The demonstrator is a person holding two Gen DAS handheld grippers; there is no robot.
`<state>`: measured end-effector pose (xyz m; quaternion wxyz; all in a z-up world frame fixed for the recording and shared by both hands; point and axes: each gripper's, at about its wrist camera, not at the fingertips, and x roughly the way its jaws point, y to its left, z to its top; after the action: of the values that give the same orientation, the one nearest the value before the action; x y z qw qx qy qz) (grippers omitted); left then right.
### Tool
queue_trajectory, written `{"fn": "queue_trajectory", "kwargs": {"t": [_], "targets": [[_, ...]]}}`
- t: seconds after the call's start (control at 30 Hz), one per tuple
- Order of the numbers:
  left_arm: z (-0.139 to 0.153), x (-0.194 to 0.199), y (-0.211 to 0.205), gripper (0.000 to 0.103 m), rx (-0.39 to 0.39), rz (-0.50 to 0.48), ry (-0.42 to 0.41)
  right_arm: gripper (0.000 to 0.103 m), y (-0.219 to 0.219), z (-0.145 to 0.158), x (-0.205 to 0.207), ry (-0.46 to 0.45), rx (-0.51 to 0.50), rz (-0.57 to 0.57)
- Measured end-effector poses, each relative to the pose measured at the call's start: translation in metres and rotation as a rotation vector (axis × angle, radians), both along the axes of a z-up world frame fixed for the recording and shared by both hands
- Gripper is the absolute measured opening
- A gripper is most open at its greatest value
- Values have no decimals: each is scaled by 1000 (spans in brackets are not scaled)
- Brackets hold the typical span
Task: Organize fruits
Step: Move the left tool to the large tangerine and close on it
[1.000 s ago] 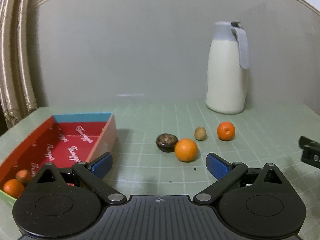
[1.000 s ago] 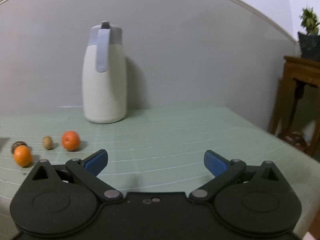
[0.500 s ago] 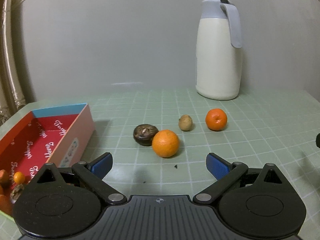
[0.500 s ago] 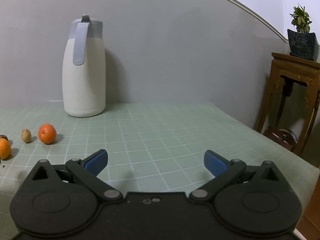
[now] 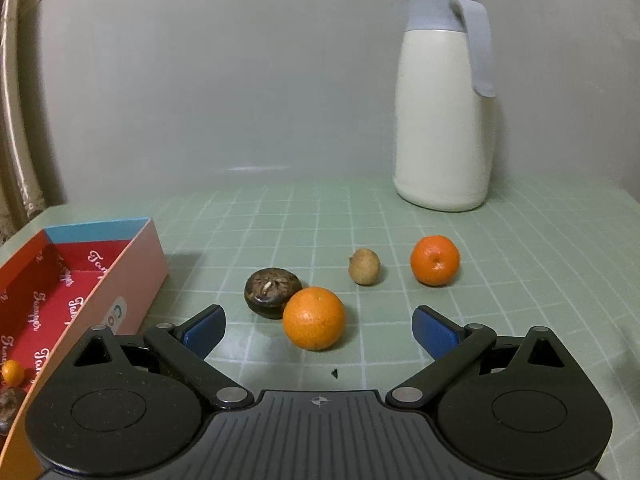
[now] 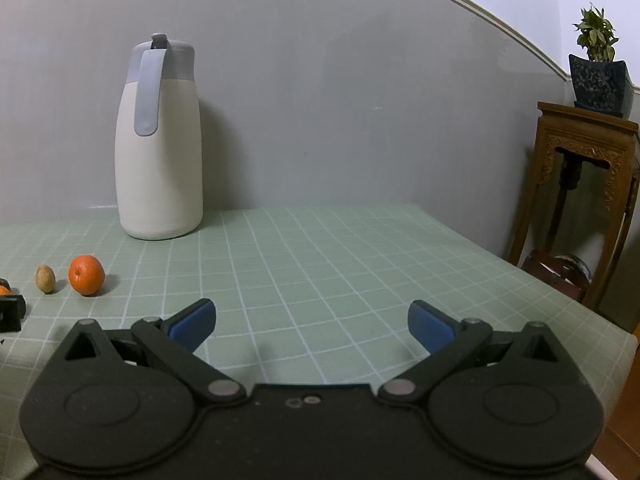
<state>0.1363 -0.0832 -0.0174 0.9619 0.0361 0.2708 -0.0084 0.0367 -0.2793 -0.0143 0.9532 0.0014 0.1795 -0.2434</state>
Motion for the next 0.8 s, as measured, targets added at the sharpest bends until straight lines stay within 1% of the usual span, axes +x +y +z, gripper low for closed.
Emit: {"fn": "queue_trajectory", "kwargs": {"t": [0.2,0.3,0.33,0.43,0.5,0.67,0.73,0.8], "targets": [[-7,15,-2,97,-1,20,32,103,-2,1,1,1,12,9],[-11,21,-3,81,-8,17,57,103,-3,0,2,2,19,14],[-13,24,-3,79,-12,17,72,103,-3,0,2,2,23,16],[-17,29,-1,77,-27,31,97,103,-2,-1,4,6,24,21],[-18,32,-1,70,-36,32,107,103,-1,-2,5,7,25,24],[-18,33,-3,65,-31,23,103,103,-1,-3,6,11,32,28],[-19,33,-3,54,-38,7,100,103,-2,-3,7,13,33,30],[-18,32,-5,52,-30,0,97,103,-1,-3,8,14,34,32]]}}
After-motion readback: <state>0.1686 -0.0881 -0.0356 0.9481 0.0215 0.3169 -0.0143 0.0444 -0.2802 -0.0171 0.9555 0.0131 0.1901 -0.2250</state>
